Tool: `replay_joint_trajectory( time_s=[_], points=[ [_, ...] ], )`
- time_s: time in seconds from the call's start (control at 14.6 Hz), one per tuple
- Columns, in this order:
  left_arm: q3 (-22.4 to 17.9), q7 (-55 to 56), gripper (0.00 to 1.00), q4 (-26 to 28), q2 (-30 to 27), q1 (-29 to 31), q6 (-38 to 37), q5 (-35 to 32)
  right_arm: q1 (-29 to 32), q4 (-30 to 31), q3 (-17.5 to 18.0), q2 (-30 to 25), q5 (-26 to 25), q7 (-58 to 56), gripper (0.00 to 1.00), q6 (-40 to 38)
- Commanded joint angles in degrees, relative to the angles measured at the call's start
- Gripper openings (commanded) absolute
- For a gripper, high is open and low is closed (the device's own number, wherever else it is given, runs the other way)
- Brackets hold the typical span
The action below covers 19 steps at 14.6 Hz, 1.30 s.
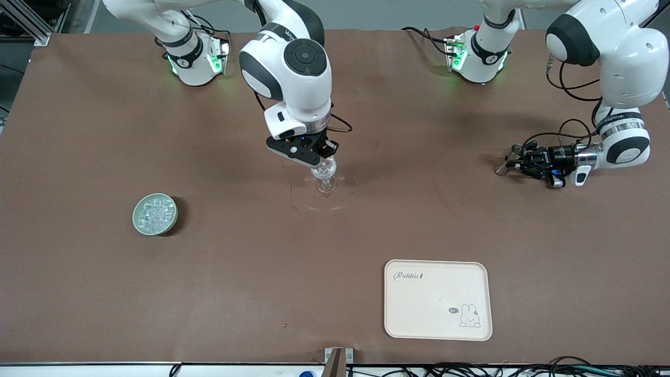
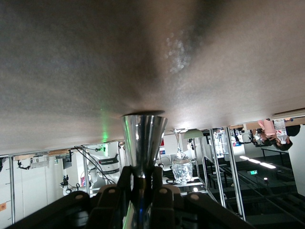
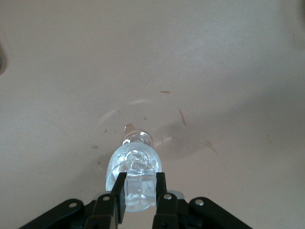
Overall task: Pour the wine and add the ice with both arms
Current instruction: 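Drop the ice with the right gripper while the left gripper sets down the jigger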
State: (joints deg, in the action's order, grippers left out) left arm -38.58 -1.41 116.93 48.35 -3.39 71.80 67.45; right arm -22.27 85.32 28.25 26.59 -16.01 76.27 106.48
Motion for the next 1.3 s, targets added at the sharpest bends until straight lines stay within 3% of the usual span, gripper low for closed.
replay_joint_trajectory(
  time_s=[0.0,0.07,0.14,0.55,0.68,0.96,1.23],
  points=[
    [-0.53,-1.23,0.59,-0.92,1.66,-0.12,-0.87,0.75,-0.58,-0.25,0.05,1.18,-1.65,0.81,0.01,-0.13],
    [-0.61,-1.58,0.96,-1.00,1.49,-0.12,-0.87,0.75,-0.67,-0.16,0.05,1.36,-2.09,0.81,0.01,-0.13],
    [-0.88,-1.49,1.00,-1.18,1.40,-0.12,-0.87,0.75,-0.76,-0.16,0.05,1.71,-2.10,0.81,0.01,-0.13],
    [-4.12,-1.05,1.00,-2.49,0.96,-0.65,-3.24,0.31,-1.46,-0.16,0.14,2.41,-2.10,0.98,0.03,-0.13],
    [-7.02,-1.49,1.00,-2.85,0.52,-1.18,-3.33,0.14,-1.72,-0.16,0.14,2.68,-2.10,1.07,0.04,-0.13],
    [-9.48,-1.58,1.00,-11.88,-1.06,-0.91,-3.33,-8.11,-1.99,-0.25,0.14,3.64,-2.18,1.07,0.06,-0.04],
    [-11.25,-1.58,1.00,-19.09,-5.71,-1.18,-3.07,-11.63,-1.99,-0.25,0.14,3.64,-2.10,1.07,0.08,-0.04]
  ],
)
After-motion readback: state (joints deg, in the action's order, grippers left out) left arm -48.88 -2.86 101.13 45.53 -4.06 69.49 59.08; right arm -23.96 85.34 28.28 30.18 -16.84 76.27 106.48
